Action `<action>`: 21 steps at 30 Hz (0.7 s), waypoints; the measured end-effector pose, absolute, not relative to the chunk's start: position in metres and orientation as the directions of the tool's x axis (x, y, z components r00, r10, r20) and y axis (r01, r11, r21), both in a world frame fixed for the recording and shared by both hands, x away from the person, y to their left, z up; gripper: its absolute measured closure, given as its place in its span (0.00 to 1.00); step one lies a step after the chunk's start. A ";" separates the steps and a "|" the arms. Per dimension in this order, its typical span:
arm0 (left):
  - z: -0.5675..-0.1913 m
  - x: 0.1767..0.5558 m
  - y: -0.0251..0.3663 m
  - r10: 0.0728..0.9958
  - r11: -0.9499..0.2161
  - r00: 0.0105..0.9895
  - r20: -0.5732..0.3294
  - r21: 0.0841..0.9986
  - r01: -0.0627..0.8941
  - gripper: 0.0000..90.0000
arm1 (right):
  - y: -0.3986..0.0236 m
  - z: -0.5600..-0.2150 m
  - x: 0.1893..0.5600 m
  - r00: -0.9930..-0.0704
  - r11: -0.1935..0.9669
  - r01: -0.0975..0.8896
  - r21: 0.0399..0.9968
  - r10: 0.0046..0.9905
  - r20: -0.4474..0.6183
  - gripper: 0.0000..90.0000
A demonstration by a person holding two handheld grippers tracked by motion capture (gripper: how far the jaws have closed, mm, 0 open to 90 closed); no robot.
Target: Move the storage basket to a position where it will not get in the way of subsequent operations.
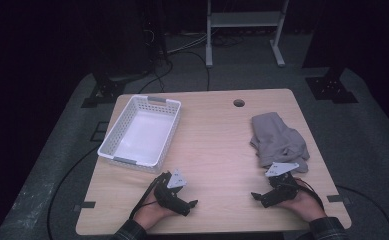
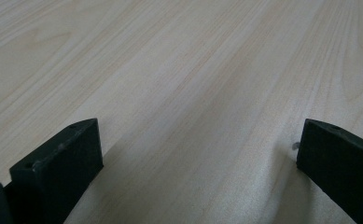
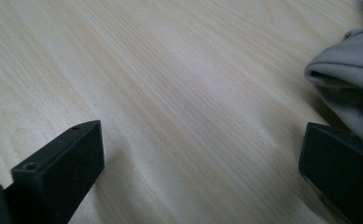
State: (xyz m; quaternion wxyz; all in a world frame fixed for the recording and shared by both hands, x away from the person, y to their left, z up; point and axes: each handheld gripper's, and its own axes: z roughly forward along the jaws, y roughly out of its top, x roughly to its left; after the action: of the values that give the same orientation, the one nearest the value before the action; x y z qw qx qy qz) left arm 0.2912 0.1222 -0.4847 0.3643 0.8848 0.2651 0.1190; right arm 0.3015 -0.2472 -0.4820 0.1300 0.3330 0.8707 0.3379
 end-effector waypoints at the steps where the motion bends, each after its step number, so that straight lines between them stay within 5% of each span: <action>1: -0.485 0.291 0.122 0.556 -0.594 0.831 0.017 0.708 0.382 0.00 | -0.247 -0.482 0.302 -0.744 0.550 0.492 0.675 0.668 -0.001 0.00; 21: -0.484 0.292 0.125 0.543 -0.603 0.840 0.019 0.704 0.374 0.00 | -0.250 -0.429 0.296 -0.712 0.487 0.454 0.746 0.702 -0.025 0.06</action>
State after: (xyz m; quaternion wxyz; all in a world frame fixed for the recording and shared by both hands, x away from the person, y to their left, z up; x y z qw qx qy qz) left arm 0.2924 0.1253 -0.4843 0.3629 0.8878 0.2582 0.1164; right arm 0.2960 -0.2503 -0.4286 0.1656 0.3414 0.8461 0.3743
